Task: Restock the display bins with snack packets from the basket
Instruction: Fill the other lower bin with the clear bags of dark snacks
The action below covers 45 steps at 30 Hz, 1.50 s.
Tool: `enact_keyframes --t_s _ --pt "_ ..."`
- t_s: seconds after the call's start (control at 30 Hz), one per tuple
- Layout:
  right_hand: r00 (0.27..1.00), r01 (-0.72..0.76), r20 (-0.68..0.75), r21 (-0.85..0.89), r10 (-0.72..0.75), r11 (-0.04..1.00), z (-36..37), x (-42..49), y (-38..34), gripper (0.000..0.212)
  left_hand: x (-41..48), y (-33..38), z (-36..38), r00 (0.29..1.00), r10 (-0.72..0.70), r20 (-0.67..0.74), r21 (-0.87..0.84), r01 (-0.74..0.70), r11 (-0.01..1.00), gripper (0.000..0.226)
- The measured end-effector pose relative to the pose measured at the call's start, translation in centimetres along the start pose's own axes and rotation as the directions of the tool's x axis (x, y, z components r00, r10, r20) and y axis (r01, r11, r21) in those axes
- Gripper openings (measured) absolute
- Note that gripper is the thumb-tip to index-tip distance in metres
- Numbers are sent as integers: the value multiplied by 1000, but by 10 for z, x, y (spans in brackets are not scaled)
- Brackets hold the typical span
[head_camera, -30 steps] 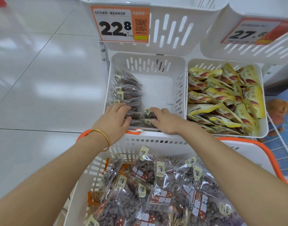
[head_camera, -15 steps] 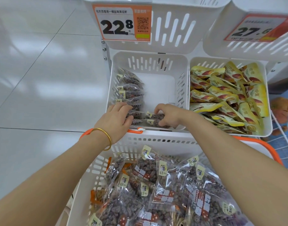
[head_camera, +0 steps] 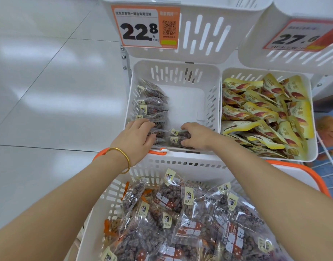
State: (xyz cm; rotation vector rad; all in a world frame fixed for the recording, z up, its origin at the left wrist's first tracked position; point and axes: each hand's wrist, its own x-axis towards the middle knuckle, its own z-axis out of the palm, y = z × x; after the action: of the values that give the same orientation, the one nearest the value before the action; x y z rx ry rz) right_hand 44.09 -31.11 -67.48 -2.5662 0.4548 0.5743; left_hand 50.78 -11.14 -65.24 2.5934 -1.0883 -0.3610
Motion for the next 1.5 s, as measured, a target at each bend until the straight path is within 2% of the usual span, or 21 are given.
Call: enact_keyframes --t_s 0.13,0.33,0.43,0.5,0.57,0.67,0.73,0.8,0.97,1.1,1.23,1.37,1.4,1.5 --pt "1000 -10 1 1 10 1000 0 3 2 72 0 0 0 1000 5 -4 4 -4 1000 42" --pt "999 -9 -46 40 11 999 -2 -9 -4 71 -2 1 -3 999 27 -24 33 -26 999 42" --pt "981 43 -191 105 -22 994 -9 -43 -12 62 -12 6 -9 994 73 -76 34 -71 997 41" --pt "939 104 -343 180 -37 978 -12 -83 -20 53 -29 14 -13 983 123 -135 32 -120 992 39" --pt "901 156 -435 290 -15 944 -6 -128 -29 45 -53 26 -16 968 164 -189 19 -163 986 37" --pt "927 120 -370 430 53 895 22 -178 -31 34 -95 44 -12 970 201 -135 38 -198 979 40" --pt "966 32 -248 386 70 922 51 -197 -28 31 -121 54 -7 973 223 -61 90 -217 972 41" --pt "981 -15 -178 316 74 949 79 -206 -27 37 -147 60 -5 987 156 32 116 -158 981 38" --pt "947 2 -318 175 54 985 112 -192 -29 77 -199 54 3 986 -23 163 219 -13 976 48" --pt "986 -58 -151 53 66 997 102 -175 -18 96 -209 40 13 943 -213 258 235 153 960 61" --pt "982 -41 -187 -59 29 997 96 -176 -15 95 -206 34 26 889 -340 306 220 281 934 73" --pt "975 -1 -222 82 19 997 88 -188 -8 64 -203 35 35 835 -418 358 197 370 908 82" --pt "977 24 -213 98 -3 995 87 -192 -6 62 -202 36 36 825 -430 366 185 388 903 84" --pt "990 67 -134 93 -55 993 90 -203 -4 80 -197 39 32 826 -453 337 215 401 891 92"
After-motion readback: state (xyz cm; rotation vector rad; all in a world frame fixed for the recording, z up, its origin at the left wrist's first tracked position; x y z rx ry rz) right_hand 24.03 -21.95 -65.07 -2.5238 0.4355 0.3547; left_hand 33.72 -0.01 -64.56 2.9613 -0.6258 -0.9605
